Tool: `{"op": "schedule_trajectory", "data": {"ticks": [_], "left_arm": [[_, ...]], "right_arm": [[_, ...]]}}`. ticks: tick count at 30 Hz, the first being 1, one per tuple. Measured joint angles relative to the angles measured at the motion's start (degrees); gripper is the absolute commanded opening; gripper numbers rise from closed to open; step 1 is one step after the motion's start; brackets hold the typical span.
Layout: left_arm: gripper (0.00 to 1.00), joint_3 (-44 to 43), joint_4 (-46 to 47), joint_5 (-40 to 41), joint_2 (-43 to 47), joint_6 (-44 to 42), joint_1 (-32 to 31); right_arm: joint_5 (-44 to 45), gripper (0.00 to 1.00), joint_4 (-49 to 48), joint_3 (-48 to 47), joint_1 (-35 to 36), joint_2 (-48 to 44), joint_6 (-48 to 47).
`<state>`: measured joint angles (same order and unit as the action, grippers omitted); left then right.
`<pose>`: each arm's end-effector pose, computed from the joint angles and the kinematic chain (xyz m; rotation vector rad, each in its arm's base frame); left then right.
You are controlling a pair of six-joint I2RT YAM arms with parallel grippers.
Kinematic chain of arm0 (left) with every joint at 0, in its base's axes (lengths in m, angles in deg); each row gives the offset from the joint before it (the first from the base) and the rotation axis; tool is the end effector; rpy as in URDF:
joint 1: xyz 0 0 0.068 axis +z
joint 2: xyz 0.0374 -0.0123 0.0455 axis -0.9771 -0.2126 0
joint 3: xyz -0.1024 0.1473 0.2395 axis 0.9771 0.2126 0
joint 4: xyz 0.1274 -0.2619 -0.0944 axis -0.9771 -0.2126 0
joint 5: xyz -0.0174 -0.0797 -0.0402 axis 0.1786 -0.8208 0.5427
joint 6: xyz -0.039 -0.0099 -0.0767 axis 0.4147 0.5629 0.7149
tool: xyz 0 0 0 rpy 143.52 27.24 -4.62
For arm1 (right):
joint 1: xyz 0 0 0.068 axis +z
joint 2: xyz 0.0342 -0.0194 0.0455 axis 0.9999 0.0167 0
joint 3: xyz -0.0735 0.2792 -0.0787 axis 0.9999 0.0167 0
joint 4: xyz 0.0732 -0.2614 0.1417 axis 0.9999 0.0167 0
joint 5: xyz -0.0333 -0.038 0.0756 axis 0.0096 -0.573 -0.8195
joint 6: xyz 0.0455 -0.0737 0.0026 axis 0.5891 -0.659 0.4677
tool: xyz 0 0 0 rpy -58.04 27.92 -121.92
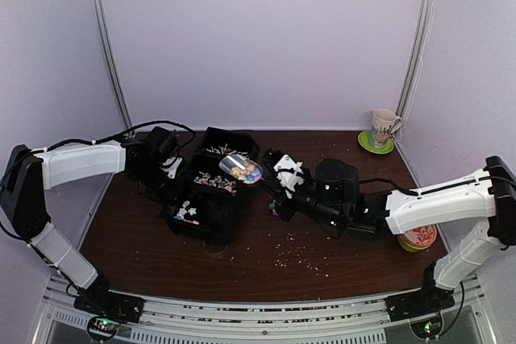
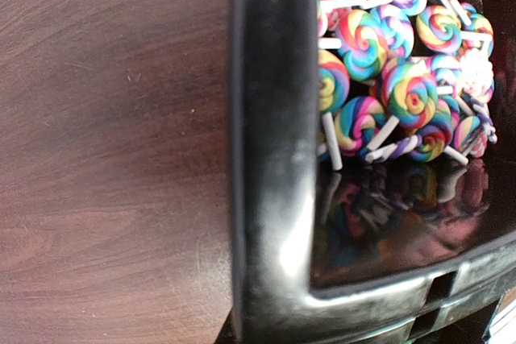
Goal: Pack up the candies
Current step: Place the fake candies in the packing bottle.
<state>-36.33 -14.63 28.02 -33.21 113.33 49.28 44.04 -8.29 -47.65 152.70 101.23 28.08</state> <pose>0.3099 -0.1734 0.1857 0.0985 2.8182 -0.3196 0.1944 0.3663 0.2498 -0.9494 1.5108 0.5743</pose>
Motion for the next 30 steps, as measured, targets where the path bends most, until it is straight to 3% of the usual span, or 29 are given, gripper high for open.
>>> {"op": "schedule_trajectory", "data": {"ticks": [13,23,30], "left_arm": [[0.0,0.0,0.0,-0.07,0.02,0.0,0.02],[0.0,0.0,0.0,-0.07,0.02,0.02,0.0],[0.0,0.0,0.0,-0.07,0.02,0.02,0.0]], "right_arm": [[7.67,0.0,30.18,1.75,-4.31,-17.16,5.27],[8.31,0.0,45.57,-3.19,-6.45,-17.64,6.86],[8.28,0.0,50.8,-7.06,-6.54,-15.04,6.99]]}}
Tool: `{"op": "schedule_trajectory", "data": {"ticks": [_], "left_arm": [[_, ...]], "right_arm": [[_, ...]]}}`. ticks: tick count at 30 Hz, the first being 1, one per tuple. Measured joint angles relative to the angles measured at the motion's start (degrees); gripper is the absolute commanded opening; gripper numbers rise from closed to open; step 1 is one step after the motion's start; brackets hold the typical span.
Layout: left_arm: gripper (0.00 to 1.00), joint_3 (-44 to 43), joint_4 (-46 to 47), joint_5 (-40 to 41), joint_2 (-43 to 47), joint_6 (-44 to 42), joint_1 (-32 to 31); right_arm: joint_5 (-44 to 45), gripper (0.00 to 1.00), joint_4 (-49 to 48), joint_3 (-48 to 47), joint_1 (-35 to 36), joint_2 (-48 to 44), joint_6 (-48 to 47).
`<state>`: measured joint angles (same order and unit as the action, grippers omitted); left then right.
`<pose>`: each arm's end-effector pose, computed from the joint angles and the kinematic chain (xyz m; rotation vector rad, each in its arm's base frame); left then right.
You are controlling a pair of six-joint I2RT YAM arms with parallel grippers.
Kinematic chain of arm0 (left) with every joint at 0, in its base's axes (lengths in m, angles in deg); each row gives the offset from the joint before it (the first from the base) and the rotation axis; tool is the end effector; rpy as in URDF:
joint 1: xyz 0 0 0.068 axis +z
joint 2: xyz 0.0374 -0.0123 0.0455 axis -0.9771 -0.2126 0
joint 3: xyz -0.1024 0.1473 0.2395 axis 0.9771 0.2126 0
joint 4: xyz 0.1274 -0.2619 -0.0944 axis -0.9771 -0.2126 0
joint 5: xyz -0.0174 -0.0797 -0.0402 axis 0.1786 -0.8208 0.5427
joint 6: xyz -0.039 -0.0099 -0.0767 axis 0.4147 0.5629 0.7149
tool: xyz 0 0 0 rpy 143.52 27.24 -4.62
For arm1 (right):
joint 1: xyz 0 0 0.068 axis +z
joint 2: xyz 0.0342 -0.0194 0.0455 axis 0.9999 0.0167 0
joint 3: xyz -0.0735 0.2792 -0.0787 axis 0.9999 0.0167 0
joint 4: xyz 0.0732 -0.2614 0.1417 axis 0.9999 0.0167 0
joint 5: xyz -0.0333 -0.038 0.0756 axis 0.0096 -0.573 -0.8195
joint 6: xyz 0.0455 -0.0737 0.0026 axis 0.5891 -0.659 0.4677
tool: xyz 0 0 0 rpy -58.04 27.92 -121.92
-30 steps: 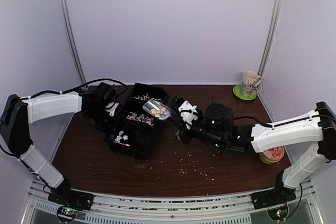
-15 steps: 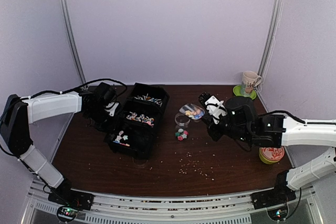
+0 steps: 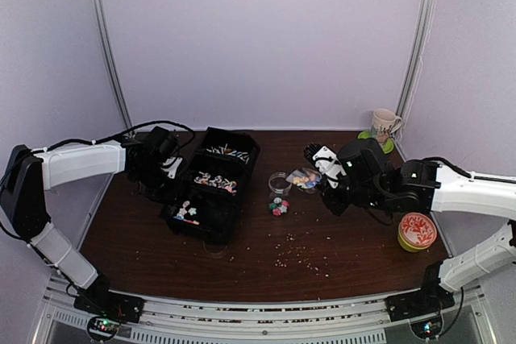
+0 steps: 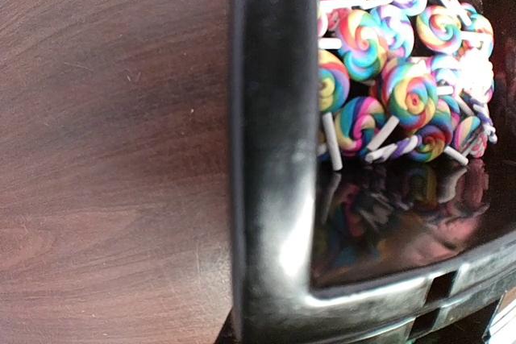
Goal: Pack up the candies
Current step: Place the fake candies in the packing bottle.
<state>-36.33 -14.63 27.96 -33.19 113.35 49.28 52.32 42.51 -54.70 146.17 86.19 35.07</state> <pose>0.3098 -0.1734 0.1858 0.0983 2.8182 -0.3212 0.2008 0.2692 0.2789 -0.9386 2.0171 0.2054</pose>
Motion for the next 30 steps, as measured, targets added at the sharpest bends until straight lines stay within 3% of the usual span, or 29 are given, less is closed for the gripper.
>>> {"op": "schedule_trajectory", "data": {"ticks": [30], "left_arm": [[0.0,0.0,0.0,-0.15,0.0,0.0,0.0]], "right_arm": [[-0.5,0.0,13.22,-11.69,0.0,7.91,-1.92]]}}
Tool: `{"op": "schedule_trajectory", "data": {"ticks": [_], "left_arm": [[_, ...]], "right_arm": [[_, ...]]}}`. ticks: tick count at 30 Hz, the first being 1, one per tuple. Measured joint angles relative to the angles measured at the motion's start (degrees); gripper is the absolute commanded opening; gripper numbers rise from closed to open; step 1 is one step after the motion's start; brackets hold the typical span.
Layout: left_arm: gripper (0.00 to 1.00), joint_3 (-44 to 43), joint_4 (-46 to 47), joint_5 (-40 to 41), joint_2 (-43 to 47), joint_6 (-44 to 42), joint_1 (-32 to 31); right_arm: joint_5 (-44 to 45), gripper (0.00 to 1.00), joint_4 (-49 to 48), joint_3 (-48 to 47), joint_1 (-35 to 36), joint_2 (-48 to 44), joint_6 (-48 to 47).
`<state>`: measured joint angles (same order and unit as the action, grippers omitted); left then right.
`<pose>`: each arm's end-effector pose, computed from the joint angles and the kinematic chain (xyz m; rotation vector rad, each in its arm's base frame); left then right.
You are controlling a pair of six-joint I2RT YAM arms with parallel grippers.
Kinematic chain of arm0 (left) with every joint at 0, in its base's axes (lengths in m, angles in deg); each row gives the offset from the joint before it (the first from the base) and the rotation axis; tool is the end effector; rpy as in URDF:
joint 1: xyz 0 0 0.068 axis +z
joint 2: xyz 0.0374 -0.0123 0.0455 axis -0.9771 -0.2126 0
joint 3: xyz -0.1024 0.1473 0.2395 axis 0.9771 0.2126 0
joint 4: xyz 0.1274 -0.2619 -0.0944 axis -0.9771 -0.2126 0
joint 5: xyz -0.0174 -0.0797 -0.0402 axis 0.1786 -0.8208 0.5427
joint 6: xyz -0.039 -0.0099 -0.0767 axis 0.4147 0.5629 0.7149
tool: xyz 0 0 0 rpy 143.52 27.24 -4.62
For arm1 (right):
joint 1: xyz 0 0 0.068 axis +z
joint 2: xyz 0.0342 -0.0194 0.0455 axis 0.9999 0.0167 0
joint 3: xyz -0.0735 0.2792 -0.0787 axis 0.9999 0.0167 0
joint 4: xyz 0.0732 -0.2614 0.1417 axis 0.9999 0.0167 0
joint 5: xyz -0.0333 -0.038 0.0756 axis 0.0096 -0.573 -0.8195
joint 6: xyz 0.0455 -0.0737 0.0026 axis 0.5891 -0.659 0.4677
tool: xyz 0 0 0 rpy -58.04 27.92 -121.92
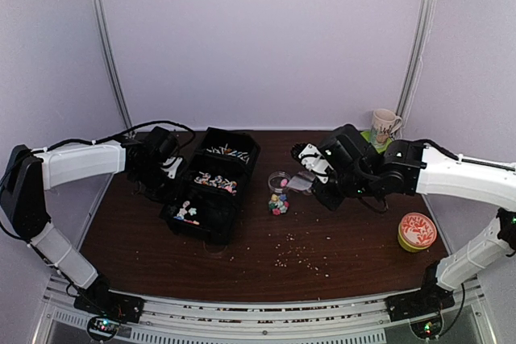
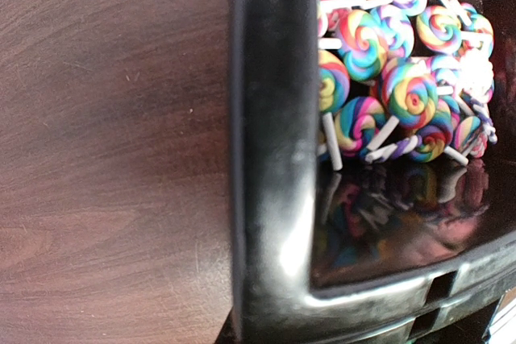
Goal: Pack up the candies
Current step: Place the fake candies in the packing bottle, then adjust the fake candies in the storage box.
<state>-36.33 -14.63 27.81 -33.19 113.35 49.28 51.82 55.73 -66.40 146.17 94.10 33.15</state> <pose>0.3097 -0.1736 0.1858 0.0991 2.8190 -0.3246 0.2124 0.2885 0.2918 -1.0717 2.1180 0.1039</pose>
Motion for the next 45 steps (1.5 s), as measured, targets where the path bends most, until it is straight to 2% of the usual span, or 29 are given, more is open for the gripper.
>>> {"op": "schedule_trajectory", "data": {"ticks": [13,21,26,30,36,45], "left_arm": [[0.0,0.0,0.0,-0.04,0.0,0.0,0.0],[0.0,0.0,0.0,-0.07,0.0,0.0,0.0],[0.0,0.0,0.0,-0.11,0.0,-0.02,0.0],[0.0,0.0,0.0,-0.15,0.0,0.0,0.0],[0.0,0.0,0.0,-0.26,0.0,-0.02,0.02],[0.0,0.04,0.85,-4.98,0.57,0.02,1.05]], "right_arm": [[-1.18,0.0,8.59,-8.59,0.0,4.48,-0.42],[-2.38,0.0,10.6,-11.15,0.0,5.07,-1.68],[-3.61,0.0,3.15,-5.46,0.0,1.03,-6.64],[-4.76,0.0,-7.61,4.42,0.09,-5.79,-11.96],[-6.29,0.0,-19.26,13.86,0.57,-10.64,-15.85],[-7.04,0.0,-26.86,14.99,1.36,-14.82,-15.85]]}}
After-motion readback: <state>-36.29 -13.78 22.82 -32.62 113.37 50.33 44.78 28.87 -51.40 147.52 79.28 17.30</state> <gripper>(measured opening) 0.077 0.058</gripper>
